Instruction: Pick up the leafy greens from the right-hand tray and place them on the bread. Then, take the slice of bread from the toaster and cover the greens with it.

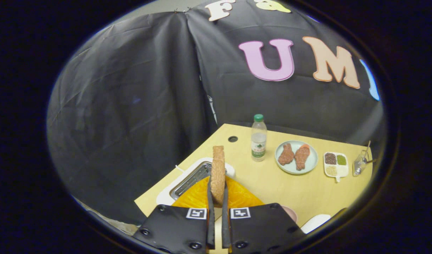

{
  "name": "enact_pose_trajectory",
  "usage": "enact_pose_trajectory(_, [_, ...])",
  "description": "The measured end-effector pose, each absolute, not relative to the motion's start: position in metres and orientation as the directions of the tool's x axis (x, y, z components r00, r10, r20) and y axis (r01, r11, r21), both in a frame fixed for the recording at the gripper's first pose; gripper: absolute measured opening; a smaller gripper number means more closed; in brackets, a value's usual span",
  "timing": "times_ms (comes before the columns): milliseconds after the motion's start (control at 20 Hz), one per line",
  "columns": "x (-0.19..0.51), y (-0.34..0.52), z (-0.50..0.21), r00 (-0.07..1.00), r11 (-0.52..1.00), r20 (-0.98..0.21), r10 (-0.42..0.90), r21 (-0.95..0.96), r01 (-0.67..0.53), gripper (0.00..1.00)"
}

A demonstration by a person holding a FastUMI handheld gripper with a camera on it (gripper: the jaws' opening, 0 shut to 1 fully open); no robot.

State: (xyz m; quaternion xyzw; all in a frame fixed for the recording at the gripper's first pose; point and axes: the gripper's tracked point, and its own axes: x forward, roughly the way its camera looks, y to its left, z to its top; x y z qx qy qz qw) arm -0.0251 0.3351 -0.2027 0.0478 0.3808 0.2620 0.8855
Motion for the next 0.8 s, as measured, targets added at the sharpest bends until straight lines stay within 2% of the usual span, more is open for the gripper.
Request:
enact_pose_trajectory(450, [-0.046,0.258,-0.242,0.603,0.915,-0.69,0.4,0.338,-0.221,0.1])
enact_pose_trajectory(800, [-0.075,0.241,-0.285,0.556,0.914,-0.731,0.395,0.376,-0.154,0.1])
